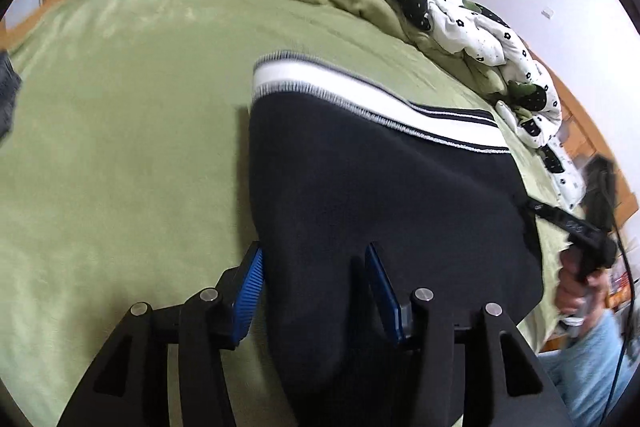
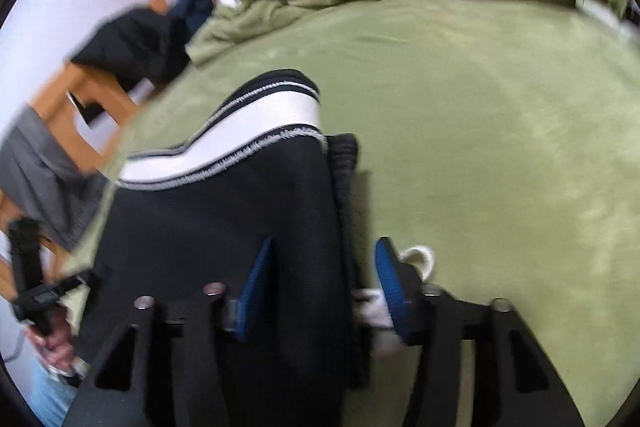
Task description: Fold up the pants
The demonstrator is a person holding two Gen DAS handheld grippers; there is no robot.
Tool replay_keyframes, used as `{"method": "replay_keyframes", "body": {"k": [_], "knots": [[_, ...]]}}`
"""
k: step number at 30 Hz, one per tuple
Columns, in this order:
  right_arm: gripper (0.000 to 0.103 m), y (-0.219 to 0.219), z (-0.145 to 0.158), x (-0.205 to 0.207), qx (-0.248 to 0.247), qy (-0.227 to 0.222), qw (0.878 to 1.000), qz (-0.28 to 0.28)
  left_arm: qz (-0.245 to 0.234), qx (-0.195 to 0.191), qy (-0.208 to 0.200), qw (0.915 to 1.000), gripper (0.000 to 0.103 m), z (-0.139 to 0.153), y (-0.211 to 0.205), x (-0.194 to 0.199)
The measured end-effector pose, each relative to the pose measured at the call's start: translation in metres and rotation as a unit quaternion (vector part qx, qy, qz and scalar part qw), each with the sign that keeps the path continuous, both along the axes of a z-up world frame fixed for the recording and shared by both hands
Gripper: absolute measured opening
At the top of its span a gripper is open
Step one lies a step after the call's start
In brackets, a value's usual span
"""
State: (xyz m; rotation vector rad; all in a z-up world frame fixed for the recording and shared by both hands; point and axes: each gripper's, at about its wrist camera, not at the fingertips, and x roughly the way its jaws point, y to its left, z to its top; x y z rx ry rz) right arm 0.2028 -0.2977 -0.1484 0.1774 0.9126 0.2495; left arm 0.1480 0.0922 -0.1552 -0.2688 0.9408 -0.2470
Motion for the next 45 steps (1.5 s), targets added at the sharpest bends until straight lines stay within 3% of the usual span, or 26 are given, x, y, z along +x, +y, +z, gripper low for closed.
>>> {"method": "replay_keyframes", "body": {"k": [3, 4, 6, 7, 8, 9, 10, 12, 13, 17, 21, 24, 26, 30, 32, 35, 45], "knots": [[0.058, 0.001, 0.022, -0.002, -0.024, -0.045, 0.999, 0.001, 0.009, 0.013, -0.039, 0.9991, 0.059, 0.02, 0.002, -0.001], [0.063, 0.001, 0.023, 0.002, -0.019, -0.046, 0.999, 0.0, 0.011, 0.01, -0.045, 0.9989, 0.059, 0.025, 0.002, 0.001], [0.064, 0.012, 0.016, 0.024, -0.018, -0.031, 0.999, 0.001, 0.014, 0.003, -0.05, 0.9986, 0.059, 0.03, 0.001, 0.005], [0.059, 0.019, 0.006, 0.036, -0.028, -0.018, 0.999, 0.003, 0.013, -0.001, -0.052, 0.9986, 0.059, 0.032, 0.0, 0.009], [0.039, 0.021, 0.0, 0.041, -0.028, -0.013, 0.999, 0.009, 0.013, 0.001, -0.052, 0.9986, 0.059, 0.032, -0.002, 0.01], [0.035, 0.024, 0.0, 0.039, -0.041, -0.036, 0.998, 0.003, 0.013, 0.008, -0.049, 0.9987, 0.059, 0.033, -0.004, 0.013], [0.013, 0.022, 0.006, 0.034, -0.043, -0.058, 0.997, 0.006, 0.012, 0.014, -0.049, 0.9986, 0.059, 0.034, -0.006, 0.014], [0.011, -0.005, 0.018, 0.025, 0.054, -0.068, 0.996, 0.01, 0.0, 0.022, -0.06, 0.998, 0.059, 0.037, -0.009, 0.011], [0.008, -0.014, 0.017, 0.024, 0.071, -0.059, 0.996, 0.002, -0.005, 0.023, -0.07, 0.9973, 0.059, 0.04, -0.01, 0.011], [0.01, 0.0, -0.007, 0.031, -0.034, -0.038, 0.999, 0.016, -0.004, 0.01, -0.081, 0.9967, 0.059, 0.041, -0.014, 0.019], [0.021, 0.011, 0.026, 0.032, -0.037, -0.077, 0.996, 0.003, -0.01, 0.036, -0.086, 0.9956, 0.059, 0.044, -0.026, 0.038], [0.028, 0.039, 0.041, 0.041, -0.051, -0.094, 0.994, 0.036, 0.008, 0.064, -0.097, 0.9932, 0.059, 0.046, -0.038, 0.06], [0.031, 0.061, 0.031, 0.053, -0.08, -0.088, 0.991, 0.063, 0.015, 0.077, -0.073, 0.9943, 0.059, 0.035, -0.047, 0.084], [0.032, 0.075, -0.008, 0.071, -0.128, -0.078, 0.987, 0.065, 0.029, 0.117, -0.04, 0.9919, 0.059, 0.008, -0.06, 0.11], [0.032, 0.073, -0.006, 0.074, -0.112, -0.079, 0.988, 0.067, 0.031, 0.123, -0.05, 0.9906, 0.063, 0.002, -0.062, 0.114], [0.032, 0.068, -0.007, 0.075, -0.101, -0.074, 0.99, 0.069, 0.038, 0.102, -0.058, 0.9923, 0.068, -0.006, -0.059, 0.117], [0.033, 0.066, -0.008, 0.083, -0.079, -0.061, 0.993, 0.071, 0.037, 0.099, -0.052, 0.993, 0.068, -0.009, -0.059, 0.12]]}}
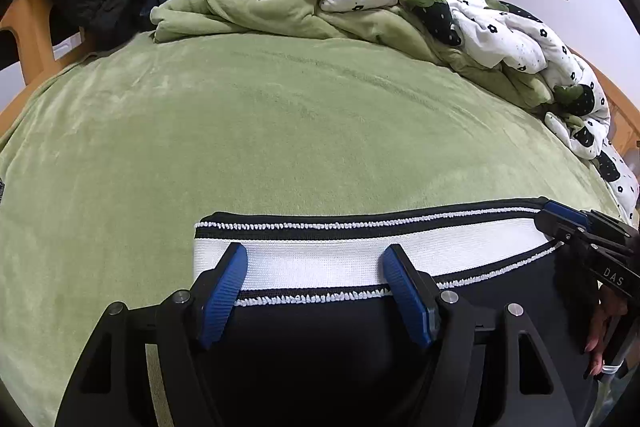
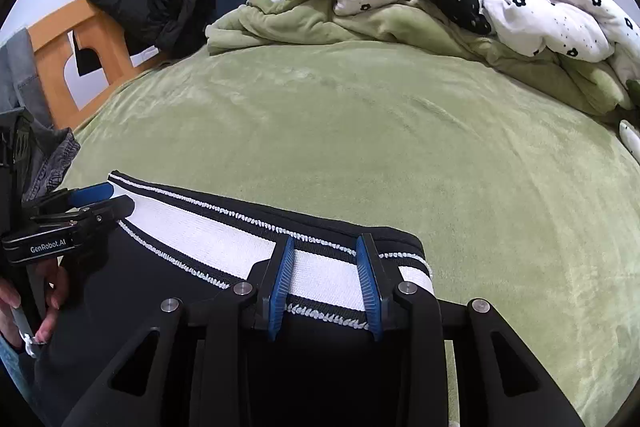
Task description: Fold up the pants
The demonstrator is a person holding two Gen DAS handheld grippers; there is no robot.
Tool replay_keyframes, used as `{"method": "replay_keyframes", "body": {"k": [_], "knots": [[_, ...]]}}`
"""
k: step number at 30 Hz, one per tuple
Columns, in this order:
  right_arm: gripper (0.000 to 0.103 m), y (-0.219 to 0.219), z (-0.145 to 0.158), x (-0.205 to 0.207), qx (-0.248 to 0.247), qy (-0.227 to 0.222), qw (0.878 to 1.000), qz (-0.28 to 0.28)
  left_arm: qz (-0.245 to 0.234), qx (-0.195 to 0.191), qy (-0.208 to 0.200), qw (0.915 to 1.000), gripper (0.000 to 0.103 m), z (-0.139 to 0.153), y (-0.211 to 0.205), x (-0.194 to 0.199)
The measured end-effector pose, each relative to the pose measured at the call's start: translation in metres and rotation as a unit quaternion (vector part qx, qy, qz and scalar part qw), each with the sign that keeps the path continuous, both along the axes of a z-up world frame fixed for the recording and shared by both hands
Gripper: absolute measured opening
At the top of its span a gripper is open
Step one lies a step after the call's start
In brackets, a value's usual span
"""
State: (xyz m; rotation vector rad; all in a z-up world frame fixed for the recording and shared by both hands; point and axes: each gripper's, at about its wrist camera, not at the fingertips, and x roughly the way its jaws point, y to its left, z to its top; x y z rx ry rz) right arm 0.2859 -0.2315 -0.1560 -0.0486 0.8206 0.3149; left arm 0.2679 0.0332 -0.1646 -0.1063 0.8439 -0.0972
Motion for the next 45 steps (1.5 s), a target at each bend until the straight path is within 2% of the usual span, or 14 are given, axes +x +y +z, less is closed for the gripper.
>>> {"method": "replay_keyframes", "body": {"k": [2, 7, 10, 13, 18, 20, 23, 27, 36, 38, 40, 41, 42, 45], "knots": [[0.034, 0.001, 0.0, 0.0, 0.0, -0.001, 1.0, 0.001, -0.005, -0.001, 0.02, 0.9998, 0.069, 0.001, 0.0, 0.001], [0.036, -0.001, 0.008, -0.017, -0.026, -0.007, 1.0, -0.006, -0.039, -0.067, 0.088, 0.9931, 0.072, 0.003, 0.008, -0.016], [0.048, -0.01, 0.013, -0.043, -0.03, 0.001, 1.0, -0.002, -0.065, -0.03, 0.099, 0.9925, 0.073, 0.001, -0.003, -0.049], [0.053, -0.019, 0.011, -0.076, -0.041, 0.021, 0.999, 0.002, -0.077, -0.001, 0.099, 0.9921, 0.073, -0.001, -0.008, -0.084], [0.053, -0.036, 0.008, -0.135, -0.022, 0.024, 0.999, -0.014, -0.088, -0.073, 0.086, 0.9897, 0.073, 0.0, 0.01, -0.153], [0.053, -0.037, 0.004, -0.157, -0.027, 0.032, 0.999, -0.01, -0.1, -0.077, 0.062, 0.9901, 0.073, 0.0, 0.011, -0.183], [0.053, -0.039, 0.001, -0.183, -0.035, 0.026, 0.999, -0.014, -0.101, -0.032, 0.032, 0.9938, 0.073, 0.003, 0.008, -0.217], [0.053, -0.047, 0.001, -0.196, -0.014, 0.047, 0.998, -0.025, -0.103, -0.02, 0.038, 0.9937, 0.073, 0.005, 0.011, -0.243], [0.053, -0.053, 0.002, -0.196, 0.005, 0.059, 0.997, -0.042, -0.116, 0.16, 0.03, 0.9798, 0.071, -0.013, -0.003, -0.267], [0.053, -0.051, 0.001, -0.194, 0.004, 0.061, 0.997, -0.042, -0.104, 0.187, 0.009, 0.9768, 0.06, -0.011, -0.006, -0.267], [0.053, -0.049, 0.001, -0.193, -0.002, 0.06, 0.997, -0.042, -0.096, 0.183, -0.002, 0.9784, 0.05, -0.007, -0.006, -0.265], [0.053, -0.048, 0.001, -0.192, -0.005, 0.06, 0.997, -0.042, -0.093, 0.174, -0.005, 0.9803, 0.028, -0.004, -0.004, -0.263], [0.053, -0.047, 0.0, -0.192, -0.008, 0.059, 0.997, -0.041, -0.09, 0.159, -0.01, 0.9832, 0.02, -0.001, -0.002, -0.262], [0.053, -0.048, -0.001, -0.192, -0.012, 0.057, 0.998, -0.04, -0.059, 0.077, -0.043, 0.9944, 0.016, 0.012, 0.019, -0.266]]}}
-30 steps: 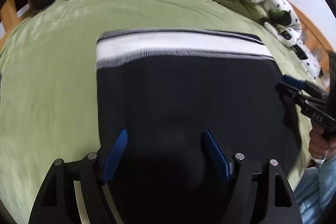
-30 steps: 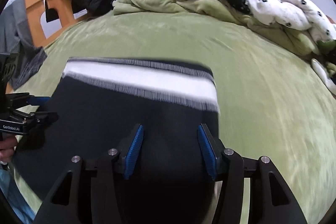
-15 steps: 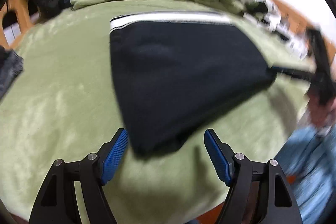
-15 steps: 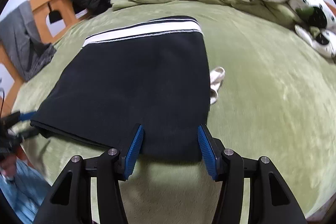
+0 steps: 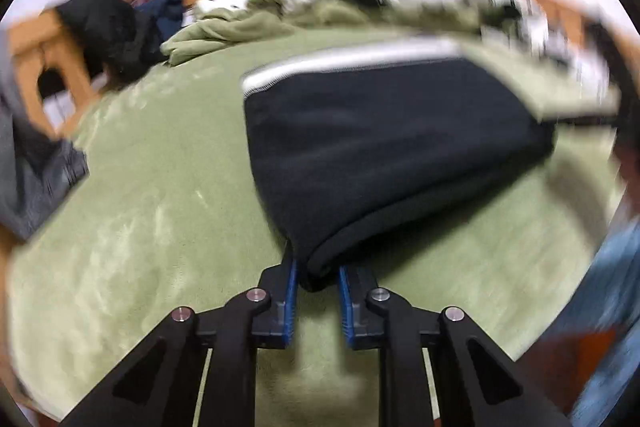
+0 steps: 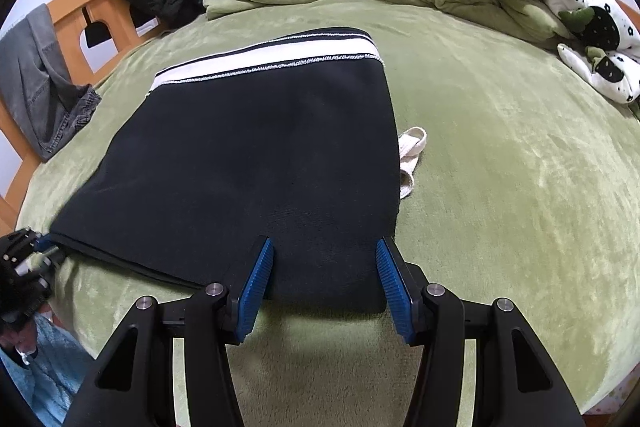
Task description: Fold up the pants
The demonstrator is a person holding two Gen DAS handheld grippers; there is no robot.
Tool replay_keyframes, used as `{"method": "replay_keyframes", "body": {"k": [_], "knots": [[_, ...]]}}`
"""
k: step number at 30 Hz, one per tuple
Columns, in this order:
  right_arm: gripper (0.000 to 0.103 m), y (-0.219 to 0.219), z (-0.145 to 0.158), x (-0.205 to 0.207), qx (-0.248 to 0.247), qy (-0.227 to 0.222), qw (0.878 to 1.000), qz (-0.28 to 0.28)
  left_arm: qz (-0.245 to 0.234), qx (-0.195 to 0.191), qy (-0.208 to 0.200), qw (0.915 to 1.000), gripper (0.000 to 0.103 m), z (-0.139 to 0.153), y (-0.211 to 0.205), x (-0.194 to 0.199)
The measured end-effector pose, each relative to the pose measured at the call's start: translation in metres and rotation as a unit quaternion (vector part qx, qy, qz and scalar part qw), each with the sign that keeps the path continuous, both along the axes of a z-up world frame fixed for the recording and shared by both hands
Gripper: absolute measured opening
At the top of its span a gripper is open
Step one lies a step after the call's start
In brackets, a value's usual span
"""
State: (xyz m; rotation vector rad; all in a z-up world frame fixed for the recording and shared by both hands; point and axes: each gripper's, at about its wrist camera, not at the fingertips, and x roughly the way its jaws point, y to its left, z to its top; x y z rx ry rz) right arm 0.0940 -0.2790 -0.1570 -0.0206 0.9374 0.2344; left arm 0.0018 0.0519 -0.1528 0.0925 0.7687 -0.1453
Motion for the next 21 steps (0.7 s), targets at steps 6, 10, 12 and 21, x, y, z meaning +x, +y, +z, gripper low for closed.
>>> {"method": "replay_keyframes", "body": {"k": [6, 10, 12, 21], "knots": [[0.053, 0.004, -0.005, 0.001, -0.01, 0.002, 1.0, 0.001, 0.023, -0.025, 0.046, 0.9984, 0.016, -0.028, 0.005, 0.004], [0.053, 0.002, 0.001, 0.001, -0.009, -0.003, 1.0, 0.009, 0.012, -0.071, 0.05, 0.9961, 0.022, -0.015, 0.014, -0.008], [0.053, -0.001, 0.006, 0.002, -0.001, -0.014, 1.0, 0.005, 0.018, -0.085, 0.042, 0.9953, 0.035, -0.007, 0.023, -0.013], [0.056, 0.019, 0.005, 0.012, -0.014, -0.053, 0.998, 0.019, -0.012, -0.109, 0.038, 0.9932, 0.05, 0.024, -0.002, 0.046]]}}
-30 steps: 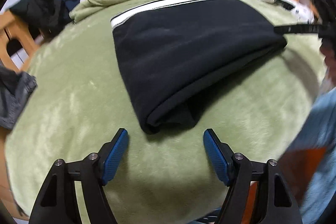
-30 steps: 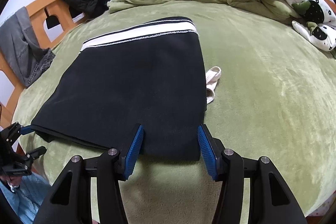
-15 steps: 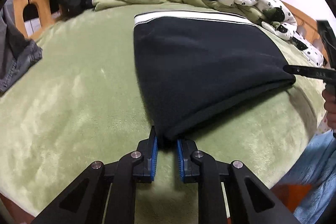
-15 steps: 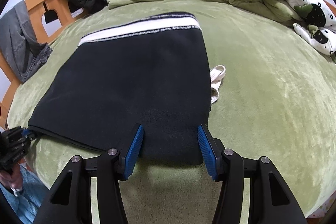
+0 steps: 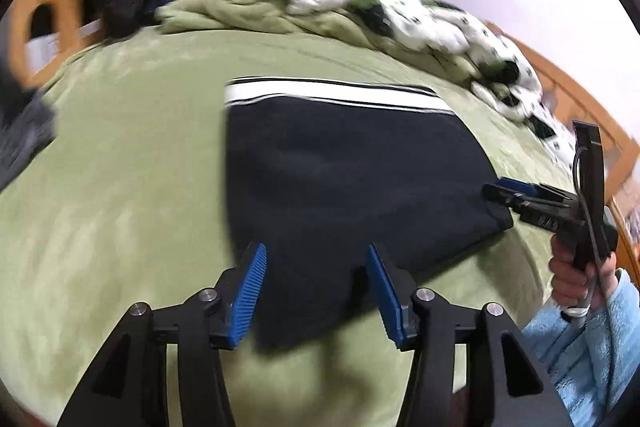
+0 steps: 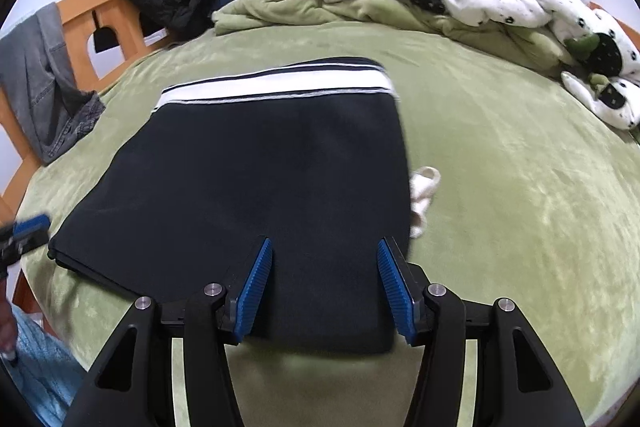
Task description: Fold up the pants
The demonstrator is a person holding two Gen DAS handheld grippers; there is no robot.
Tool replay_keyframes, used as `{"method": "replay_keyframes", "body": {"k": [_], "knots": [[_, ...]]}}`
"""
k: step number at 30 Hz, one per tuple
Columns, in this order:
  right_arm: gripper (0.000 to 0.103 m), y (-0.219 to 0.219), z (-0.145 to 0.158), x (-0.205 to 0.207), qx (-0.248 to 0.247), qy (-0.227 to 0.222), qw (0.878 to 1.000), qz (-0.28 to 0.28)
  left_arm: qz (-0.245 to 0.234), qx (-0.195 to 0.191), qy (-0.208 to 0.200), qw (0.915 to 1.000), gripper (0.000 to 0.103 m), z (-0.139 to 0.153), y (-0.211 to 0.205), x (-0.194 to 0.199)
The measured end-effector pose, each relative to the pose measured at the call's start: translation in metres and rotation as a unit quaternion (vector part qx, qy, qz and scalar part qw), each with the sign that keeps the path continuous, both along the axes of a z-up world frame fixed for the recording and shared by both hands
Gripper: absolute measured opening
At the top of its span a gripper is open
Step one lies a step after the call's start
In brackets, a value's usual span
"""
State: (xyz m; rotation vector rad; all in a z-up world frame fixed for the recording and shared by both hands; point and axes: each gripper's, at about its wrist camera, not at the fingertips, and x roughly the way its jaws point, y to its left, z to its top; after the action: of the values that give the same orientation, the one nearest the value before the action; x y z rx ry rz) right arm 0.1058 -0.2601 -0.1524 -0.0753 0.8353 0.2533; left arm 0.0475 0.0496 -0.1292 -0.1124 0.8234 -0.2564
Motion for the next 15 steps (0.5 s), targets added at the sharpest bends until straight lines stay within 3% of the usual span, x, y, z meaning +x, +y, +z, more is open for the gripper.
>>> {"method": "replay_keyframes", "body": {"k": [4, 7, 11, 15], "knots": [[0.064, 0.003, -0.007, -0.004, -0.026, -0.015, 1.0, 0.005, -0.048, 0.045, 0.006, 0.9978, 0.057, -0.008, -0.044, 0.026], [0.074, -0.006, -0.011, -0.003, -0.017, 0.008, 1.0, -0.013, -0.04, 0.092, 0.007, 0.995, 0.057, -0.029, -0.058, 0.024], [0.076, -0.022, -0.016, 0.004, 0.035, 0.044, 0.998, -0.035, -0.022, 0.069, -0.003, 0.9974, 0.057, -0.028, -0.054, 0.011], [0.075, -0.016, -0.007, 0.005, 0.019, 0.05, 0.998, -0.045, -0.018, 0.034, 0.02, 0.999, 0.057, -0.016, -0.044, 0.019]]}}
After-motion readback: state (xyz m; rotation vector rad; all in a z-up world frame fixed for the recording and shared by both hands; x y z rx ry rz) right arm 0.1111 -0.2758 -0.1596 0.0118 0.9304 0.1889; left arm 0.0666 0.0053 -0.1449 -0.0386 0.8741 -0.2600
